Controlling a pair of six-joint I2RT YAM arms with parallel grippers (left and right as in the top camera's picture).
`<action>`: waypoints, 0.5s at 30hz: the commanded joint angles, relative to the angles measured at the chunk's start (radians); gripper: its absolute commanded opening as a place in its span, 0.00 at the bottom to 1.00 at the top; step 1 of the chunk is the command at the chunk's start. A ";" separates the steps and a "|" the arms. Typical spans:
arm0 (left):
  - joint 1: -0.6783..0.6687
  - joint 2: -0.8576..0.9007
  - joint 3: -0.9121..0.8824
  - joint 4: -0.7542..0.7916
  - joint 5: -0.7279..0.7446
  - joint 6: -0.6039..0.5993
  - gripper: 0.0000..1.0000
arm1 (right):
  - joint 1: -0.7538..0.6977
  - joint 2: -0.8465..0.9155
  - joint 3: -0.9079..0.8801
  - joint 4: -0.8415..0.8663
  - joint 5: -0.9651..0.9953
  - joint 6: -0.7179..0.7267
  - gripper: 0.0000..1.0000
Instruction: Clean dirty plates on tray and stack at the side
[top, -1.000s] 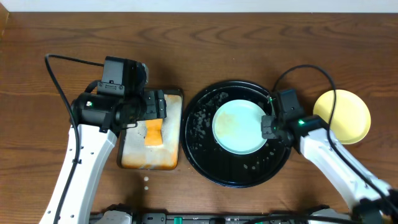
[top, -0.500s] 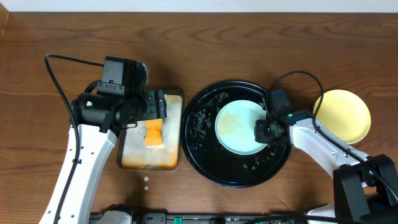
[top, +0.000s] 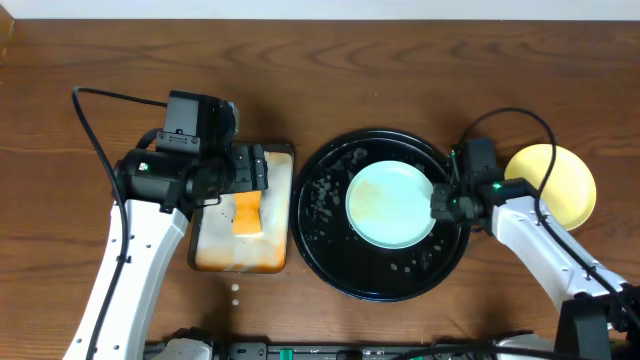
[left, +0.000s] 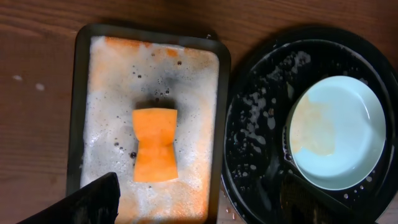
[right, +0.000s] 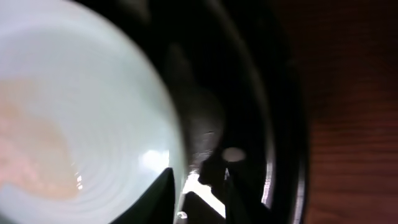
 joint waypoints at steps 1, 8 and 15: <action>0.001 -0.001 0.000 -0.002 0.005 0.014 0.83 | -0.013 0.033 -0.004 -0.011 0.004 0.025 0.23; 0.001 -0.001 0.000 -0.002 0.005 0.014 0.83 | 0.013 0.123 -0.005 0.015 -0.117 0.026 0.21; 0.000 0.000 0.000 -0.002 0.005 0.014 0.83 | 0.002 0.150 -0.003 0.035 -0.020 0.084 0.01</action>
